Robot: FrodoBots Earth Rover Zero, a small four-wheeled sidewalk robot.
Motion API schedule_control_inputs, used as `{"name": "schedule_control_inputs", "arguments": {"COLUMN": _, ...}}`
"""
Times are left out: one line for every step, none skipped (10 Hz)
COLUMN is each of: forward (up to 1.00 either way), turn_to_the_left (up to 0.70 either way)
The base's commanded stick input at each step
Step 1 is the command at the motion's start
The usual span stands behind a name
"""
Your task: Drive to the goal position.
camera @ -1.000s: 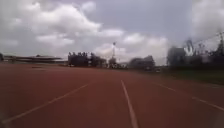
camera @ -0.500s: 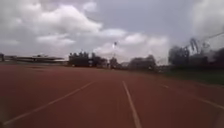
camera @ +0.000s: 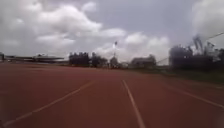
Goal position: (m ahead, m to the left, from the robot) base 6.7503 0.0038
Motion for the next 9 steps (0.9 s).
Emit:
{"name": "schedule_control_inputs", "arguments": {"forward": 0.70, "turn_to_the_left": 0.00}}
{"name": "schedule_control_inputs", "arguments": {"forward": 0.70, "turn_to_the_left": 0.00}}
{"name": "schedule_control_inputs", "arguments": {"forward": 0.70, "turn_to_the_left": 0.00}}
{"name": "schedule_control_inputs", "arguments": {"forward": 0.70, "turn_to_the_left": 0.00}}
{"name": "schedule_control_inputs", "arguments": {"forward": 0.70, "turn_to_the_left": 0.00}}
{"name": "schedule_control_inputs", "arguments": {"forward": 0.70, "turn_to_the_left": 0.00}}
{"name": "schedule_control_inputs", "arguments": {"forward": 0.70, "turn_to_the_left": 0.00}}
{"name": "schedule_control_inputs", "arguments": {"forward": 0.70, "turn_to_the_left": 0.00}}
{"name": "schedule_control_inputs", "arguments": {"forward": 0.70, "turn_to_the_left": 0.00}}
